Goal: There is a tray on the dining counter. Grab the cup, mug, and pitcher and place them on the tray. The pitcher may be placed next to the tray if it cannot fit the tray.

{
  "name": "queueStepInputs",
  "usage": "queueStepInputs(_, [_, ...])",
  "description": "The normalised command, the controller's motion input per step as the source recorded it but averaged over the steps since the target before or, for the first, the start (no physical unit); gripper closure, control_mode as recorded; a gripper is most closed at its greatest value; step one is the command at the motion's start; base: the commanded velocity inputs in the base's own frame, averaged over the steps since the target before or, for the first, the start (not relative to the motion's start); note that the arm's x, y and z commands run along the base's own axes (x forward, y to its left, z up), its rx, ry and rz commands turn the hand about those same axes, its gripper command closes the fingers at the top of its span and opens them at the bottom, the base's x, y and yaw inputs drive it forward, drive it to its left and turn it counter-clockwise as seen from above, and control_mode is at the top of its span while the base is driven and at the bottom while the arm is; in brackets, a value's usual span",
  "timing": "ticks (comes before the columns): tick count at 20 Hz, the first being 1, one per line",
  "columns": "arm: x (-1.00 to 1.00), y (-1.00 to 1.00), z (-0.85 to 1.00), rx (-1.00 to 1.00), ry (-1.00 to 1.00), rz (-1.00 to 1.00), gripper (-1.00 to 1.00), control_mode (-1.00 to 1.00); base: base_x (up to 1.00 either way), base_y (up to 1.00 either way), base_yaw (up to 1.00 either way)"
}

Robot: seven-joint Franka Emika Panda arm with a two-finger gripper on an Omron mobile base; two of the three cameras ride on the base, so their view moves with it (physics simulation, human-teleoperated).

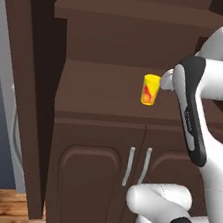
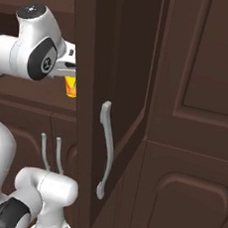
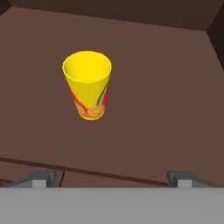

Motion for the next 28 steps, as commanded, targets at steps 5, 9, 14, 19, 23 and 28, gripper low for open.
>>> queueStepInputs(5, [0.00,-0.02,0.02,0.09,-0.01,-0.07,-1.00,-1.00,0.00,0.00,0.00])
queueStepInputs(9, [0.00,-0.06,0.00,0.21,-0.15,-0.20,-1.00,-1.00,0.00,0.00,0.00])
queueStepInputs(14, [0.07,0.03,0.00,0.05,-0.11,-0.22,-1.00,-1.00,0.00,0.00,0.00])
queueStepInputs(19, [0.57,0.00,0.00,0.02,0.02,-0.09,-1.00,-1.00,0.00,0.00,0.00])
queueStepInputs(23, [0.67,0.00,0.00,0.08,0.00,-0.02,-1.00,-1.00,0.00,0.00,0.00])
queueStepInputs(28, [0.46,0.00,0.00,0.08,0.00,0.00,-1.00,-1.00,0.00,0.00,0.00])
